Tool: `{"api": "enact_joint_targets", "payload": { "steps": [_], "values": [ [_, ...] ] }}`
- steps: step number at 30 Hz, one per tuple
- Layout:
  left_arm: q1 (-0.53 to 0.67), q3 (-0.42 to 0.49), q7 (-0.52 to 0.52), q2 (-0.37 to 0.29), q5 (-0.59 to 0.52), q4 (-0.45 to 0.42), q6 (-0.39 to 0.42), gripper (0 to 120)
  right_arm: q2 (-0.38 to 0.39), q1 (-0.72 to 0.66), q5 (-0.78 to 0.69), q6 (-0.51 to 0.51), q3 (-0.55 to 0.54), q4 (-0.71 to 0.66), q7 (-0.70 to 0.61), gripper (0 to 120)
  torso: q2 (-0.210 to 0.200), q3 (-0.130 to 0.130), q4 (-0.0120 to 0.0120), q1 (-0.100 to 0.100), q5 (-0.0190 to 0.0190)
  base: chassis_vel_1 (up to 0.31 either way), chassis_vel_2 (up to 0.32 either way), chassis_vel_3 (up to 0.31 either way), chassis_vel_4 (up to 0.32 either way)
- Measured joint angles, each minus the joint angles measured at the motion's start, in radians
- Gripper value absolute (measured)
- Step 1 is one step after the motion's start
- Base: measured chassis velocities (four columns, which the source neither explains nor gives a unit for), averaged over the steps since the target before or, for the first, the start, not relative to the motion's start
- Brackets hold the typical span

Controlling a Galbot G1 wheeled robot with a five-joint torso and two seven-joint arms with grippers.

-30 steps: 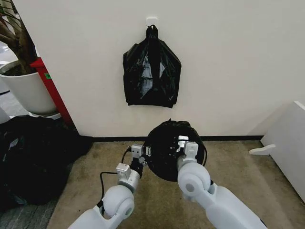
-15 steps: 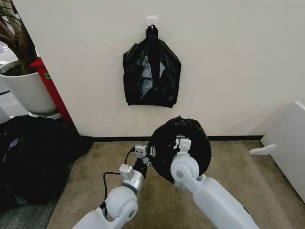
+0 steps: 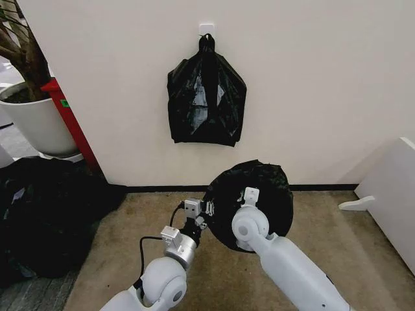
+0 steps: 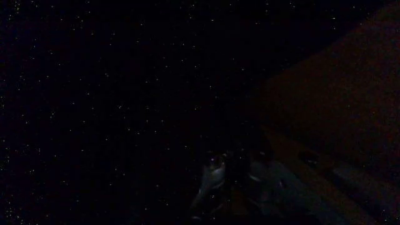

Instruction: Place the garbage bag over the trash bin.

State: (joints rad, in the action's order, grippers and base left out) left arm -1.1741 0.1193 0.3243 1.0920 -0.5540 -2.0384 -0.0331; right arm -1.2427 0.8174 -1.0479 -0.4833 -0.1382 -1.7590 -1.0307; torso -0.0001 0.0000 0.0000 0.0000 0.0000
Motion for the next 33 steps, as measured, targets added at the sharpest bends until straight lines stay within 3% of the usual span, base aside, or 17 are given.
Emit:
{"api": "enact_joint_targets", "payload": {
  "steps": [11,24,33],
  "values": [
    [0.002,-0.011,-0.001,-0.005,-0.025,-0.008,0.007,1,0.032,0.044,0.007,0.001,0.0,-0.069,0.031,0,0.0,0.0,0.0,0.0,0.0001,0.0,0.0,0.0,0.0],
    [0.015,-0.021,0.008,0.007,-0.026,0.033,0.02,1,0.103,0.119,-0.075,0.02,-0.039,-0.274,0.047,0,0.0,0.0,0.0,0.0,0.0,0.0,0.0,0.0,0.0],
    [0.029,-0.019,0.017,0.022,-0.032,0.035,0.032,1,0.114,0.153,-0.045,0.007,-0.09,-0.288,0.058,0,0.0,0.0,-0.0001,0.0,0.0,0.0,0.0,0.0,0.0]
  ]
}}
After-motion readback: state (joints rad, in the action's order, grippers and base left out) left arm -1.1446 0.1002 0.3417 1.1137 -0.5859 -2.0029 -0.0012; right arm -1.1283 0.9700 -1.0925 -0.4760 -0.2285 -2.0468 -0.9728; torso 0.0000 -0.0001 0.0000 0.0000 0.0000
